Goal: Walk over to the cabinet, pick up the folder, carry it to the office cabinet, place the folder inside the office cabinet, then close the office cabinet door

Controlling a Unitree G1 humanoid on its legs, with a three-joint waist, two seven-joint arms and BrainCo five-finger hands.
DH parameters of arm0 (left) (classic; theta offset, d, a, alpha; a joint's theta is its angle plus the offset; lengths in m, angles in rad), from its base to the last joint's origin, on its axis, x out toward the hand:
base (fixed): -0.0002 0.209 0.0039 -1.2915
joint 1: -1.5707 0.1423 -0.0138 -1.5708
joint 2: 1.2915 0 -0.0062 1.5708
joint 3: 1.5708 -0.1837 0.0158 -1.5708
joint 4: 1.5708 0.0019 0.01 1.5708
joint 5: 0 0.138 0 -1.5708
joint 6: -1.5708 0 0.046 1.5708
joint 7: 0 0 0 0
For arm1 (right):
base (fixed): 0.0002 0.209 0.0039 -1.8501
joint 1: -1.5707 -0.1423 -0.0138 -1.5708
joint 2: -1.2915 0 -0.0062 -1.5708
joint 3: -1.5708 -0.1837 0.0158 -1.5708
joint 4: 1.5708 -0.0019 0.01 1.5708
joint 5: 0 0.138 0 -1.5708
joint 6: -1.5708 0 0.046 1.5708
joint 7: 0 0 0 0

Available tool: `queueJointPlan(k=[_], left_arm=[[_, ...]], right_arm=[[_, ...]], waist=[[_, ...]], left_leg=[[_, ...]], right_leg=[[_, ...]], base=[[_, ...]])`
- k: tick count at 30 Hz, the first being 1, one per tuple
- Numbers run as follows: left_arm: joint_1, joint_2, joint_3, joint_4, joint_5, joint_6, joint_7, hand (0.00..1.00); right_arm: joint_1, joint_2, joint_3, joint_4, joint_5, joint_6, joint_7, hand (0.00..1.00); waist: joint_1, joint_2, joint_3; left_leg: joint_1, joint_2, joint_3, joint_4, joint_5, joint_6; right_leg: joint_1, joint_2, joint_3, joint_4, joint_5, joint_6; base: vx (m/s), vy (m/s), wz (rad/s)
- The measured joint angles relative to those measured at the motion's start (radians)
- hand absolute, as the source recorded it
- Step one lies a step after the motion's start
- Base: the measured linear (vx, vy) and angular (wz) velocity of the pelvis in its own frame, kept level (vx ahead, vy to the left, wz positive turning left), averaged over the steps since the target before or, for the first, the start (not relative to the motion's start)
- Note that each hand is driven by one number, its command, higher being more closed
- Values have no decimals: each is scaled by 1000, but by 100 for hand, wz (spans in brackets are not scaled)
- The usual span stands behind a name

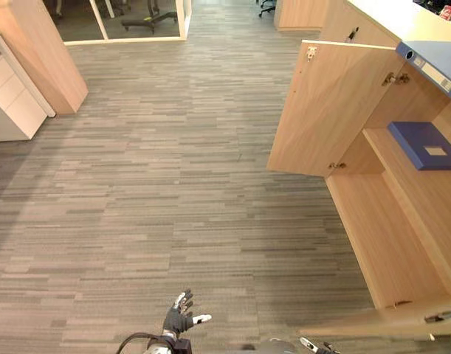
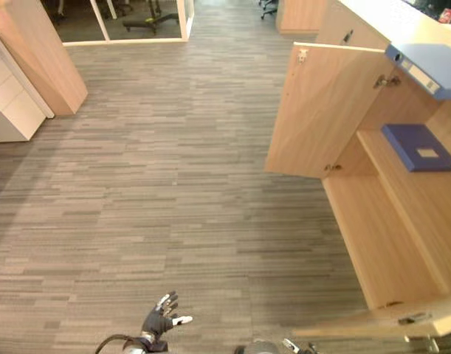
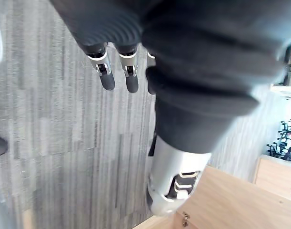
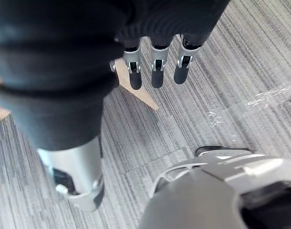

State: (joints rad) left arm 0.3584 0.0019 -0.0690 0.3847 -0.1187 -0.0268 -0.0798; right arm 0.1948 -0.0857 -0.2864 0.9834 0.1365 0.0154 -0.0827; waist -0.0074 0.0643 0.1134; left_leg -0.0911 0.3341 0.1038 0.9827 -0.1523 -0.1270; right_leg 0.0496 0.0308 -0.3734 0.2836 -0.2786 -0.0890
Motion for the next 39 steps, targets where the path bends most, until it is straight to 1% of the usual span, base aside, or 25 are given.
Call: queueJointPlan(k=[1, 3, 5, 6, 7, 8, 9, 10, 11, 12, 16, 18, 19, 22, 24, 25, 26, 27, 28, 30, 33, 35, 36, 37, 39], left_arm=[[-1, 0, 10, -7, 0, 1, 3, 0], [-1, -13, 52, -44, -2, 1, 19, 0], [-8, -26, 81, -55, -11, -1, 39, 0], [-12, -30, 103, -41, -12, -2, 51, 0], [-14, -34, 120, -28, -13, -2, 58, 0], [-11, -40, 130, -18, -14, -2, 64, 0], [-8, -42, 144, 4, -14, -3, 70, 0], [-22, -33, 158, 26, -13, -2, 76, 0], [-42, -35, 182, 35, -14, -4, 87, 0], [-44, -36, 191, 39, -14, -6, 92, 0], [-9, -45, 233, 38, -42, -4, 96, 0], [20, -58, 251, 39, -54, -2, 101, 0], [45, -65, 250, 36, -56, -1, 103, 0], [64, -66, 242, 33, -61, 1, 100, 0], [49, -58, 215, 25, -56, 1, 97, 0], [46, -55, 210, 10, -53, 2, 97, 0], [36, -54, 209, -5, -45, 2, 96, 0], [26, -53, 209, -8, -43, 2, 96, 0], [13, -51, 206, -11, -43, 2, 96, 0], [-28, -43, 183, -14, -43, 2, 94, 0], [-75, -49, 185, -8, -43, 0, 95, 0], [-94, -45, 185, 10, -32, -1, 96, 0], [-108, -46, 167, 41, -28, 1, 97, 0], [-115, -52, 163, 44, -26, 1, 96, 0], [-127, -52, 162, 54, -26, 1, 96, 0]], right_arm=[[-4, 0, 0, 0, 1, 3, -2, 0], [-23, 7, 5, -6, 1, 5, -9, 0], [-56, 12, 5, -6, 0, 6, -13, 0], [-85, 22, 5, 12, 1, 5, -15, 0], [-94, 32, 5, 11, 1, 5, -17, 0], [-91, 40, 6, 8, 0, 3, -18, 0], [-83, 60, 16, 6, 0, 2, -19, 0], [-82, 81, 36, 5, 0, 3, -19, 0], [-76, 88, 53, -12, -3, 0, -17, 0], [-85, 94, 53, -14, -3, -1, -19, 0], [-92, 115, 71, -28, -3, -3, -17, 0], [-93, 116, 92, -28, -6, -2, -9, 0], [-92, 115, 90, -28, -19, 2, -1, 0], [-84, 102, 81, -50, -42, 3, 14, 0], [-82, 85, 81, -66, -42, 5, 15, 0], [-81, 83, 82, -76, -41, 4, 15, 0], [-83, 86, 83, -82, -41, 3, 17, 0], [-83, 88, 83, -87, -41, 1, 17, 0], [-88, 90, 81, -89, -40, -3, 19, 0], [-108, 89, 69, -89, -40, -6, 26, 0], [-111, 86, 62, -85, -40, -7, 30, 0], [-94, 92, 65, -79, -41, -6, 31, 0], [-94, 66, 57, -73, -41, -6, 33, 0], [-99, 61, 36, -67, -39, -8, 33, 0], [-99, 63, 15, -64, -37, -8, 32, 0]], waist=[[4, -2, 1], [26, -13, 7], [64, -23, 11], [75, -36, 20], [79, -42, 23], [80, -37, 21], [92, -44, 17], [86, -71, 14], [79, -85, 10], [85, -88, 9], [116, -96, -4], [126, -95, -25], [132, -85, -33], [129, -83, -35], [107, -77, -38], [101, -79, -38], [99, -77, -37], [94, -76, -38], [77, -76, -38], [52, -75, -22], [32, -75, -8], [19, -101, -4], [20, -75, 4], [16, -46, 2], [10, -42, 1]], left_leg=[[-26, 2, 10, 70, -18, 11], [-123, -27, 53, 161, -100, 86], [-219, -73, 43, 86, -157, 113], [-254, -109, 20, -62, -163, 110], [-263, -129, -9, -226, -142, 98], [-256, -144, -44, -414, -76, 107], [-221, -161, -55, -494, 71, 55], [-209, -181, -34, -507, 64, 73], [-207, -190, -30, -513, 62, 74], [-212, -192, -30, -487, 44, 71], [-180, -203, 8, -469, 13, 87], [-150, -213, 55, -528, 7, 88], [-104, -228, 85, -599, -5, 91], [13, -278, 184, -708, 1, 110], [105, -319, 247, -768, -7, 118], [131, -322, 270, -789, -9, 122], [164, -319, 292, -813, -14, 119], [176, -313, 302, -823, -17, 118], [186, -304, 307, -836, -22, 120], [219, -268, 343, -847, -35, 91], [278, -218, 394, -839, -48, 50], [324, -223, 388, -849, -57, 31], [352, -196, 375, -868, -58, 24], [351, -167, 358, -871, -40, 36], [354, -145, 345, -872, -27, 35]], right_leg=[[24, 2, 18, -15, 0, 0], [110, -10, 109, -78, 4, 6], [139, -45, 193, -101, 9, 15], [154, -80, 236, -103, 12, 22], [171, -106, 253, -103, 11, 44], [191, -121, 261, -104, 2, 70], [212, -154, 278, -99, -21, 118], [210, -175, 273, -100, -18, 127], [193, -164, 273, -103, -4, 122], [168, -149, 280, -102, 55, 117], [161, -195, 381, -129, 146, 162], [113, -224, 424, -111, 163, 188], [60, -244, 448, -49, 167, 193], [-95, -300, 455, 251, 176, 182], [-209, -379, 386, 486, 264, 67], [-236, -405, 346, 543, 287, 43], [-268, -421, 293, 600, 275, 50], [-286, -422, 261, 625, 260, 62], [-306, -414, 208, 646, 215, 75], [-359, -373, 73, 622, 101, 100], [-381, -307, -58, 441, 83, 107], [-366, -264, -69, 247, 149, 75], [-347, -222, -79, 248, 135, 13], [-346, -181, -83, 232, 105, 7], [-341, -158, -90, 233, 77, 6]], base=[[371, 21, -72], [379, 103, -97], [294, 200, -138], [285, 291, -152], [377, 396, -119], [438, 445, -99], [395, 365, -64], [363, 289, -36], [243, 179, -13], [270, 243, -26], [211, 219, -62], [112, 125, -92], [74, 128, -121], [25, 149, -93], [39, 194, -63], [93, 156, -71], [97, 99, -68], [99, 38, -61], [120, -27, -43], [205, -101, -53], [315, -196, -43], [364, -249, -16], [385, -300, -38], [466, -363, -41], [308, -250, -7]])
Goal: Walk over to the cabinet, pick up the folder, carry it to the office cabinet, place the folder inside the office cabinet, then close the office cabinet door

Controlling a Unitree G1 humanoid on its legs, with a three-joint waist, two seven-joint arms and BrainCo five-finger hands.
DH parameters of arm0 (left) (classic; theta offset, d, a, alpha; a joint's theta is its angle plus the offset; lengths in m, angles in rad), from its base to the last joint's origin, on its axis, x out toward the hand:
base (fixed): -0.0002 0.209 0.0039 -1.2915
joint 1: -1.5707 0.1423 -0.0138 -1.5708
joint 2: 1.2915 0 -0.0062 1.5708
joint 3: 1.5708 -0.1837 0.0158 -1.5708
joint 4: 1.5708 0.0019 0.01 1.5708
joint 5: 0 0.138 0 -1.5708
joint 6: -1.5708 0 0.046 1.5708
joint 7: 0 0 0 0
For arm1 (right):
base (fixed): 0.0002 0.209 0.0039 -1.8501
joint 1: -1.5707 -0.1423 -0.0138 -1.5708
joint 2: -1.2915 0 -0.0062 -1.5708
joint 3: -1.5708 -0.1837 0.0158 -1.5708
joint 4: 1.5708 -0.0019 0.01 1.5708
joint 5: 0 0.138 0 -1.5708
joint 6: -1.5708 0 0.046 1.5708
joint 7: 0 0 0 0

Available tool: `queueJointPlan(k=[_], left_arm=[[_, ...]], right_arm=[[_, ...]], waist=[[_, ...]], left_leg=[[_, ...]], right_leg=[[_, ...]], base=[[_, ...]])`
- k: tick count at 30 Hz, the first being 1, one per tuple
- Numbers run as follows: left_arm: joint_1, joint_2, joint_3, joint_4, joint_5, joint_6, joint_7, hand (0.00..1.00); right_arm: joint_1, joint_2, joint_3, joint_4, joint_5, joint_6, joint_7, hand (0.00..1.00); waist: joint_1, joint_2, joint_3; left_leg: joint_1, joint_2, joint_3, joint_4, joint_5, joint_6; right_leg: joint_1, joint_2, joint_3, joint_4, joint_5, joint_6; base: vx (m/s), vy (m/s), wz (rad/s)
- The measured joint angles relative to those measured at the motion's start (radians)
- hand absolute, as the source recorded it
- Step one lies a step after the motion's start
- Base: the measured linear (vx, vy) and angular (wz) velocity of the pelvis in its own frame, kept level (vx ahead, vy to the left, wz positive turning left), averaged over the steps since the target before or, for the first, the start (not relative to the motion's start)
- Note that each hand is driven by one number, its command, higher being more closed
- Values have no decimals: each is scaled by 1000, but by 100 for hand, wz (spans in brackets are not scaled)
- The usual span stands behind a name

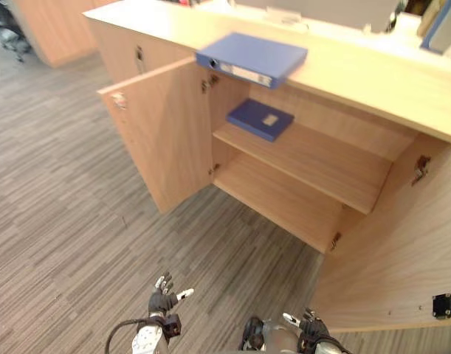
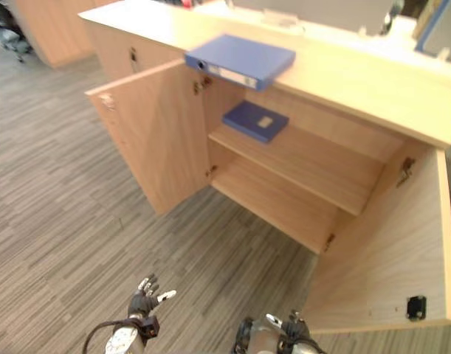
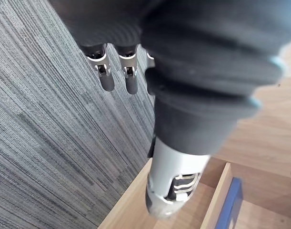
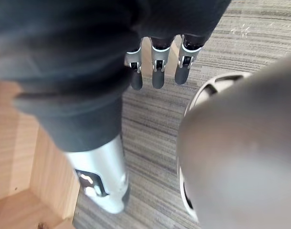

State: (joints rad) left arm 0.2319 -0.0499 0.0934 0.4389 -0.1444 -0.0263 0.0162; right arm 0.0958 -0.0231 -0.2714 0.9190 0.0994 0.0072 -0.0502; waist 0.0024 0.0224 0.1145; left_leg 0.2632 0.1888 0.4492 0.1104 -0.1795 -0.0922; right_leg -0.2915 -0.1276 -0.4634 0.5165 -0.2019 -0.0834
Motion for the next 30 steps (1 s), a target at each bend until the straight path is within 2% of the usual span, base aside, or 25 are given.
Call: queueJointPlan(k=[2, 4, 6, 8, 10, 12, 13, 15, 17, 18, 19, 20, 21, 22, 24, 26, 27, 28, 30], left_arm=[[-10, 0, -15, 10, -1, 0, 0, 0], [-12, 0, -25, 22, -5, 3, -2, 0], [4, 1, -14, 21, -7, 9, -4, 0], [24, 0, -13, 20, -9, 12, -3, 0], [47, 0, -3, 20, -9, 17, -2, 0], [65, -2, 5, 20, -9, 21, -2, 0], [78, -2, 13, 20, -9, 22, -1, 0], [85, -2, 35, 18, -10, 22, 0, 0], [77, -2, 51, 18, -11, 20, 4, 0], [74, -3, 53, 20, -13, 18, 5, 0], [70, -2, 56, 26, -13, 18, 7, 0], [62, 10, 74, 37, -14, 18, 15, 0], [47, 18, 90, 38, -17, 7, 26, 0], [42, 18, 92, 38, -18, 4, 27, 0], [43, 12, 87, 42, -18, 2, 28, 0], [49, 14, 89, 42, -18, 2, 29, 0], [57, 17, 89, 42, -18, 2, 34, 0], [58, 16, 89, 38, -18, 2, 34, 0], [59, 4, 85, 10, -21, 0, 35, 0]], right_arm=[[1, 18, -38, 11, 5, 1, -1, 0], [10, 27, -61, 21, 35, 1, -2, 0], [20, 25, -62, 27, 47, 2, -3, 0], [30, 16, -55, 29, 61, 3, -9, 0], [30, 14, -47, 37, 75, 6, -22, 0], [31, 8, -32, 40, 76, 10, -29, 0], [31, 1, -9, 48, 76, 11, -32, 0], [28, 2, 5, 50, 76, 12, -33, 0], [28, 0, 33, 48, 74, 10, -33, 0], [29, 0, 35, 47, 74, 8, -33, 0], [32, 0, 36, 48, 73, 8, -34, 0], [35, 14, 42, 54, 72, 9, -35, 0], [33, 21, 67, 53, 62, 7, -33, 0], [32, 25, 70, 52, 56, 7, -32, 0], [33, 35, 67, 55, 37, 8, -29, 0], [33, 36, 59, 55, 36, 9, -26, 0], [39, 36, 52, 55, 36, 9, -20, 0], [41, 36, 41, 57, 35, 9, -18, 0], [51, 27, 16, 57, 12, 13, -6, 0]], waist=[[-9, 1, -1], [-12, 1, 0], [-6, 12, -4], [8, 17, -3], [32, 13, 2], [53, 11, 9], [69, 6, 12], [79, -4, 18], [81, -15, 22], [79, -15, 24], [80, -16, 25], [83, -35, 17], [73, -53, 6], [73, -59, 2], [84, -68, -5], [87, -71, -17], [88, -70, -40], [88, -74, -50], [95, -57, -64]], left_leg=[[0, 53, -31, 49, 6, 1], [-32, 104, -74, 200, 9, 5], [-191, 188, -192, 622, 55, 27], [-303, 209, -258, 873, 33, 16], [-409, 181, -285, 966, -20, 23], [-477, 133, -322, 949, -64, 35], [-515, 90, -362, 895, -97, 36], [-553, 20, -438, 743, -138, 38], [-586, -48, -551, 528, -124, 27], [-595, -61, -597, 430, -86, 18], [-588, -63, -590, 416, -1, -4], [-559, -85, -542, 409, 38, -1], [-555, -96, -523, 411, 19, 18], [-555, -98, -514, 417, 11, 23], [-509, -111, -450, 403, -14, 50], [-463, -126, -390, 348, -11, 66], [-446, -138, -354, 314, -8, 75], [-434, -145, -336, 295, -7, 78], [-366, -173, -277, 216, 2, 94]], right_leg=[[52, 40, -28, -23, -35, -6], [125, 75, -37, -70, -49, -3], [221, 132, -17, -156, -49, -4], [277, 167, 25, -201, -50, -6], [333, 188, 106, -249, -58, -20], [364, 186, 182, -271, -57, -17], [382, 171, 236, -279, -43, 10], [412, 137, 317, -292, -42, 42], [431, 81, 395, -300, -50, 94], [440, 58, 420, -302, -61, 122], [453, 44, 438, -304, -70, 138], [453, 11, 472, -302, -69, 143], [447, 7, 477, -310, -33, 130], [446, 10, 482, -314, -7, 128], [446, -23, 521, -321, 56, 142], [430, -55, 564, -316, 90, 162], [406, -77, 590, -306, 108, 189], [392, -87, 602, -295, 111, 193], [311, -118, 615, -149, 112, 195]], base=[[394, -293, 21], [330, -248, 16], [286, -187, -27], [310, -18, -69], [358, 118, -100], [187, 167, -122], [219, 287, -149], [255, 315, -136], [353, 439, -115], [361, 464, -82], [357, 479, -75], [330, 435, -53], [297, 405, -40], [284, 359, -39], [225, 304, -53], [188, 280, -67], [121, 190, -80], [86, 144, -82], [57, 97, -75]])
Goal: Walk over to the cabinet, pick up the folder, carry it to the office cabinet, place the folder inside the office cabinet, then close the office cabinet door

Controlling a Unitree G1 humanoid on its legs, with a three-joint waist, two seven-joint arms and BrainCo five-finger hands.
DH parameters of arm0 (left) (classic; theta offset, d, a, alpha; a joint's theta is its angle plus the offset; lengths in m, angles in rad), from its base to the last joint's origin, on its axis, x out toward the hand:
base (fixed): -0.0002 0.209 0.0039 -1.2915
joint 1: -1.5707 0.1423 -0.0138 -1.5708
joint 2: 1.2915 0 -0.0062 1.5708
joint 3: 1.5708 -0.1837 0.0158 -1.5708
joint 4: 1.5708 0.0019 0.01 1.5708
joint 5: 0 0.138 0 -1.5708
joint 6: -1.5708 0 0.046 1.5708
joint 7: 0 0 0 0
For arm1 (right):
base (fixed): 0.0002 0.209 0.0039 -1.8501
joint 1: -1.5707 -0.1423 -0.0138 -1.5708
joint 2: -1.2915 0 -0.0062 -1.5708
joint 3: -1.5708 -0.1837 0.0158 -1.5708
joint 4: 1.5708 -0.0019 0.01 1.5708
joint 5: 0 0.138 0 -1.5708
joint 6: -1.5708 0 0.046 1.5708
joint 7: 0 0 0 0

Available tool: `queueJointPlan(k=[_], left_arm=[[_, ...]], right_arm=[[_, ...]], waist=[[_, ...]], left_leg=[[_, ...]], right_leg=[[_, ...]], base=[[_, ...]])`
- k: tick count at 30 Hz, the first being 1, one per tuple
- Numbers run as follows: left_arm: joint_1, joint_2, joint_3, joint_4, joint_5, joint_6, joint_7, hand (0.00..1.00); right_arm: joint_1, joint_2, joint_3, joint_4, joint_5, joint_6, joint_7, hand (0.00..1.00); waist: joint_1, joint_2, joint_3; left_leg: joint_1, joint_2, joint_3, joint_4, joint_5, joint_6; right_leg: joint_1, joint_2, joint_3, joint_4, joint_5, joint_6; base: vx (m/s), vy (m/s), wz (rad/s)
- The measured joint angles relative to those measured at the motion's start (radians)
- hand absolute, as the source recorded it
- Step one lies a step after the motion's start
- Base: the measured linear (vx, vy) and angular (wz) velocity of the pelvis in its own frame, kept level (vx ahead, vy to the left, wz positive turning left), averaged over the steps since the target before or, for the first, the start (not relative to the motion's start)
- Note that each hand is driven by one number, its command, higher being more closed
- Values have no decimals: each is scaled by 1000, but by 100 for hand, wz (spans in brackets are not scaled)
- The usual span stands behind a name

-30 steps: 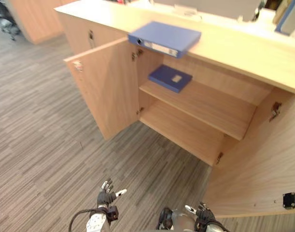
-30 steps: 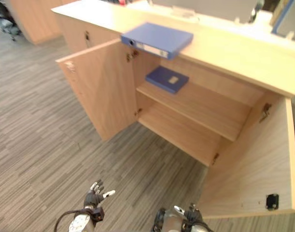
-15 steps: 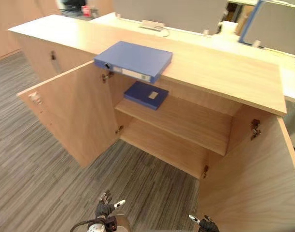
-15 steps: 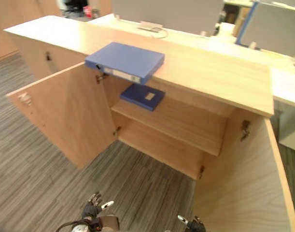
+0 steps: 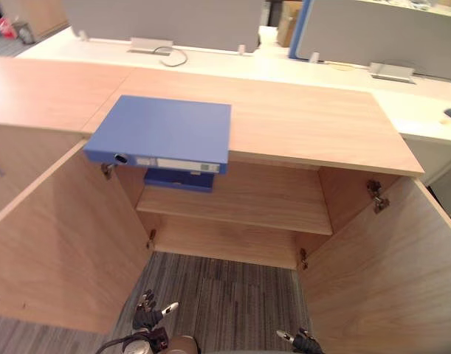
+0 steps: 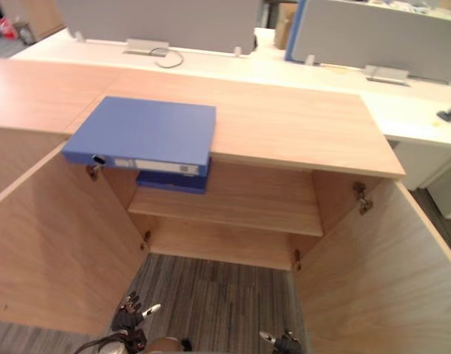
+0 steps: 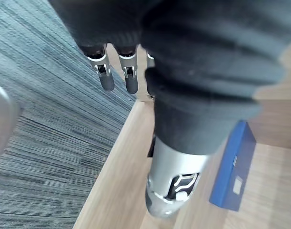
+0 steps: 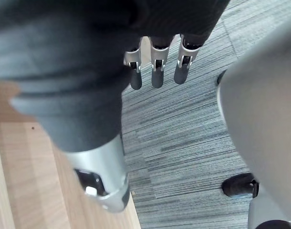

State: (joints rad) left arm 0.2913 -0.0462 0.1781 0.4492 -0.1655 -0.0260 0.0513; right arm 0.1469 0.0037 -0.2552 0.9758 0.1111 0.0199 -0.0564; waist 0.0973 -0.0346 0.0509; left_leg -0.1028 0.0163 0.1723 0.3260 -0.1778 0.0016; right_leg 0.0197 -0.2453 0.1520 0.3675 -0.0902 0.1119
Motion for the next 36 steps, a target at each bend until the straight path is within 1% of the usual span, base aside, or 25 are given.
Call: queueJointPlan(k=[1, 2, 3, 5, 6, 7, 8, 9, 10, 11, 12, 13, 14, 15, 16, 18, 21, 23, 25, 27, 29, 31, 32, 34, 36], left_arm=[[0, -1, -8, -4, -3, 0, 2, 0], [-2, -2, -22, -18, -6, -3, 2, 0], [-11, -4, -28, -18, -9, -3, 2, 0], [-11, -5, -34, -17, -10, -4, 1, 0], [-15, -4, -33, -17, -10, -4, 1, 0], [-18, -5, -38, -8, -10, -4, -1, 0], [-16, -5, -40, -4, -10, -4, -1, 0], [-14, -5, -43, 2, -10, -4, -1, 0], [-14, -5, -50, 33, -22, -3, -4, 0], [-13, -5, -54, 40, -31, -2, -5, 0], [-13, 1, -61, 52, -46, -2, -14, 0], [-15, 2, -80, 79, -55, 0, -21, 0], [-12, 1, -94, 99, -81, 4, -40, 0], [-7, -4, -89, 102, -99, 5, -45, 0], [-5, -5, -82, 102, -111, 5, -46, 0], [2, -6, -72, 114, -149, 5, -48, 0], [10, -6, -95, 161, -214, 16, -71, 0], [9, -5, -108, 167, -276, 19, -82, 0], [12, 6, -142, 168, -348, 19, -91, 0], [11, 18, -164, 167, -459, 22, -105, 0], [11, 21, -162, 164, -554, 21, -106, 0], [11, 13, -137, 141, -649, 10, -85, 0], [11, 12, -133, 138, -666, 5, -79, 0], [16, 10, -105, 103, -756, -20, -48, 0], [26, 9, -93, 60, -792, -35, -24, 0]], right_arm=[[5, -6, -1, -1, -14, 0, 4, 0], [3, -10, -6, -15, -17, 0, 10, 0], [1, -12, -7, -23, -16, -1, 13, 0], [-6, -18, 2, -22, -19, -4, 7, 0], [-10, -19, 6, -22, -21, -5, 4, 0], [-22, -20, 15, -22, -21, -14, 5, 0], [-28, -20, 18, -22, -21, -15, 5, 0], [-33, -19, 22, -22, -22, -15, 6, 0], [-37, -19, 48, -21, -25, -13, 9, 0], [-37, -17, 63, -21, -26, -13, 10, 0], [-31, -11, 89, -19, -28, -13, 12, 0], [-35, -24, 92, -13, -35, -12, 13, 0], [-40, -43, 100, -8, -36, -10, 14, 0], [-40, -52, 101, -7, -46, -10, 14, 0], [-40, -54, 103, -3, -56, -9, 14, 0], [-39, -63, 137, 1, -66, -4, 17, 0], [-33, -62, 139, 2, -93, -2, 25, 0], [-31, -62, 139, 3, -94, -2, 26, 0], [-30, -64, 139, 18, -98, -3, 27, 0], [-31, -63, 138, 29, -98, -4, 27, 0], [-34, -62, 138, 46, -97, -6, 27, 0], [-37, -63, 137, 60, -96, -6, 27, 0], [-37, -62, 137, 61, -97, -5, 27, 0], [-37, -60, 137, 65, -96, -5, 26, 0], [-37, -60, 137, 64, -96, -5, 26, 0]], waist=[[-2, 5, -3], [-3, -1, 0], [-8, -7, 2], [-29, -4, 1], [-36, 0, -1], [-40, 2, 0], [-43, 3, 2], [-45, 3, 5], [-53, 3, 10], [-54, -4, 11], [-55, -32, 19], [-51, -19, 25], [-57, 21, 23], [-54, 39, 16], [-52, 43, 13], [-50, 49, 5], [-53, 57, -8], [-54, 61, -11], [-54, 64, -22], [-54, 62, -24], [-51, 58, -30], [-49, 57, -33], [-48, 57, -33], [-45, 52, -32], [-44, 51, -32]], left_leg=[[21, -11, 10, -23, 5, 7], [75, -46, 40, -72, 18, 22], [128, -82, 54, -104, 21, 28], [183, -101, 52, -131, 18, 35], [200, -99, 44, -142, 18, 35], [208, -78, 35, -149, 18, 33], [207, -65, 32, -148, 17, 28], [208, -51, 27, -148, 17, 22], [212, -20, 5, -147, 19, 9], [213, -15, -4, -145, 18, -3], [225, -28, -33, -142, 8, -32], [228, -9, -41, -143, 5, -38], [226, 29, -72, -151, 5, -41], [226, 60, -81, -163, 4, -47], [226, 74, -82, -168, 6, -51], [226, 119, -88, -185, 12, -61], [227, 143, -105, -201, 21, -73], [229, 142, -105, -207, 29, -85], [227, 135, -106, -218, 33, -88], [226, 118, -109, -220, 34, -87], [225, 102, -115, -221, 37, -83], [225, 83, -132, -222, 38, -81], [226, 82, -133, -222, 38, -81], [230, 72, -134, -222, 37, -81], [231, 68, -134, -222, 37, -81]], right_leg=[[-34, -8, 1, 73, 0, 0], [-116, -40, 0, 254, 5, -8], [-184, -79, -12, 410, 38, -54], [-226, -117, -49, 548, 75, -107], [-243, -118, -78, 587, 49, -102], [-289, -96, -144, 616, -45, -95], [-303, -79, -170, 606, -85, -89], [-313, -58, -192, 579, -118, -80], [-306, -5, -235, 440, -153, -62], [-293, 16, -238, 352, -147, -54], [-243, 34, -248, 192, -129, -50], [-225, 47, -260, 174, -127, -58], [-186, 89, -288, 110, -110, -76], [-171, 123, -303, 68, -97, -89], [-167, 139, -307, 52, -93, -94], [-135, 194, -320, -32, -66, -107], [-90, 230, -322, -137, -25, -106], [-70, 233, -322, -188, 2, -106], [-45, 234, -322, -248, 35, -98], [-4, 230, -323, -329, 74, -87], [20, 217, -329, -377, 96, -80], [48, 203, -341, -419, 112, -74], [51, 201, -342, -423, 114, -73], [69, 192, -351, -442, 121, -71], [74, 187, -357, -447, 125, -69]], base=[[39, 83, -58], [73, 89, -38], [62, 73, -28], [102, 15, 4], [172, -103, 16], [143, -150, 11], [125, -180, 10], [116, -202, 18], [120, -218, 25], [146, -303, 42], [133, -297, 22], [143, -336, 27], [117, -291, 10], [78, -230, 12], [66, -206, -2], [64, -162, -6], [77, -61, -9], [99, 56, 0], [113, 102, 2], [105, 129, 3], [49, 124, 7], [54, 134, 19], [57, 124, 17], [35, 89, 10], [18, 78, 7]])
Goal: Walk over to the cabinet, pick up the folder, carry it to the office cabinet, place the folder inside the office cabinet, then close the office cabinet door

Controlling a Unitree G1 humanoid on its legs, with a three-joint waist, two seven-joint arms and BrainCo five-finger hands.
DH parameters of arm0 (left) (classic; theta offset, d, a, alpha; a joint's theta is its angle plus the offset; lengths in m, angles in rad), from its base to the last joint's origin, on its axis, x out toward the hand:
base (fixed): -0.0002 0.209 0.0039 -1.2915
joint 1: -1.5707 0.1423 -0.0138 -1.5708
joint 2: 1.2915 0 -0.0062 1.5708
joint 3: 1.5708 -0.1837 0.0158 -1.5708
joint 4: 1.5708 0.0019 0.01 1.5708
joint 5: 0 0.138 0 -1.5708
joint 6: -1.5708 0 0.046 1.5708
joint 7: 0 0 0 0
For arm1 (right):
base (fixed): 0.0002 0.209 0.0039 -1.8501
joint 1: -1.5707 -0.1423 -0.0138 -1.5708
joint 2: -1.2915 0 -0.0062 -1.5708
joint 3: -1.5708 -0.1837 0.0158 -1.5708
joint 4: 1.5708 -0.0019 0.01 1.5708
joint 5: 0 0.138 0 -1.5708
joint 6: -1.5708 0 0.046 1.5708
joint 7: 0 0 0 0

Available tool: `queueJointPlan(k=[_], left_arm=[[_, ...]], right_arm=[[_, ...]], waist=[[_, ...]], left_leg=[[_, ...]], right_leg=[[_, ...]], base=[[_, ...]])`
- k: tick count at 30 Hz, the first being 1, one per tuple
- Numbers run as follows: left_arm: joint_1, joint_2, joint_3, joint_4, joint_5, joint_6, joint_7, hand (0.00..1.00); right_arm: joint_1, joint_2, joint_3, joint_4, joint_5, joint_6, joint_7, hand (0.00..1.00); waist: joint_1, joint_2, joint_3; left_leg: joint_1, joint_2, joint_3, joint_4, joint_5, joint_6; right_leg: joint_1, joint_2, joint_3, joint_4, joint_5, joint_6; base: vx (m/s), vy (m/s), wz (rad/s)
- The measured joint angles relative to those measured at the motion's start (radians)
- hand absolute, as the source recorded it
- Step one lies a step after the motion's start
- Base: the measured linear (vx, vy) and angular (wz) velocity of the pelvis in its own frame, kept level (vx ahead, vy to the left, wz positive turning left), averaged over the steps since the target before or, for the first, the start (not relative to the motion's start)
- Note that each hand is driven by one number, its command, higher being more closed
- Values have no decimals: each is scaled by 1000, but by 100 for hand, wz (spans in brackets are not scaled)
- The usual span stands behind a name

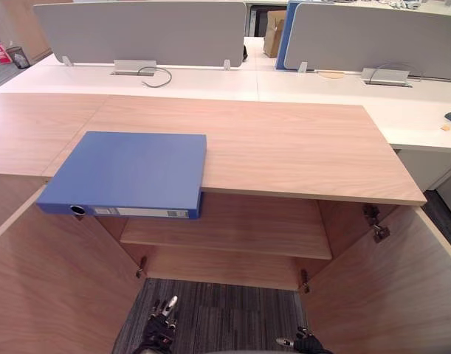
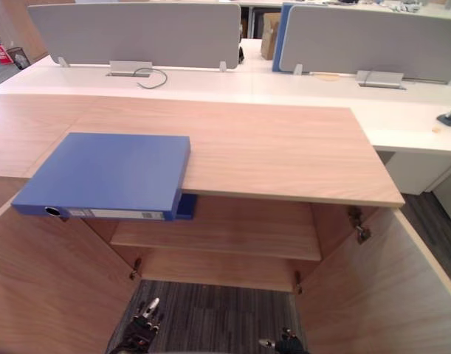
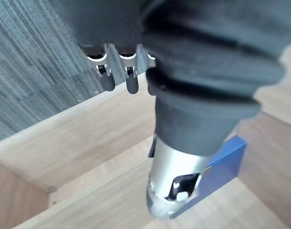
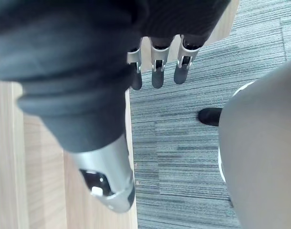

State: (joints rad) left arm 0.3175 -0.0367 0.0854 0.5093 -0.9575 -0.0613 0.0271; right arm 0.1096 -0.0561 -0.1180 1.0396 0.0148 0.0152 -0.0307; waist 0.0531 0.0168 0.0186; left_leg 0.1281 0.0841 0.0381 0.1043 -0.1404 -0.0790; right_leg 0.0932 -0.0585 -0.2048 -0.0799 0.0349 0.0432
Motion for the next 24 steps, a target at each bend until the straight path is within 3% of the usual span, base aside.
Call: queueJointPlan(k=[6, 13, 15, 21, 24], left_arm=[[38, -17, 80, -249, 26, -88, 115, 0], [75, -33, 155, -478, 124, -126, 238, 0], [79, -35, 185, -588, 222, -128, 288, 0], [102, -44, 251, -863, 520, -128, 443, 0], [108, -46, 271, -1021, 752, -102, 527, 0]], right_arm=[[2, 10, 3, -7, 0, 4, -17, 0], [15, 25, 40, -26, -1, 8, -29, 0], [20, 28, 41, -26, 0, 9, -33, 0], [20, 31, 40, -24, 0, 11, -52, 0], [21, 33, 40, -23, 0, 9, -63, 0]], waist=[[20, -13, 9], [29, -43, 21], [46, -50, 24], [56, -56, 21], [65, -60, 18]], left_leg=[[30, -9, -2, -3, -8, 13], [8, -13, -29, -13, -12, 29], [-6, -14, -44, -5, -12, 30], [-24, -14, -78, 9, -11, 27], [-24, -16, -81, 7, -11, 27]], right_leg=[[36, -17, -18, -2, 6, 9], [28, -28, -47, -3, 23, 20], [27, -30, -64, -3, 23, 20], [29, -28, -92, -2, 20, 23], [29, -31, -92, -2, 19, 23]], base=[[-33, 81, 8], [-122, 42, 15], [-96, 3, 19], [2, -1, 16], [23, 35, 2]])
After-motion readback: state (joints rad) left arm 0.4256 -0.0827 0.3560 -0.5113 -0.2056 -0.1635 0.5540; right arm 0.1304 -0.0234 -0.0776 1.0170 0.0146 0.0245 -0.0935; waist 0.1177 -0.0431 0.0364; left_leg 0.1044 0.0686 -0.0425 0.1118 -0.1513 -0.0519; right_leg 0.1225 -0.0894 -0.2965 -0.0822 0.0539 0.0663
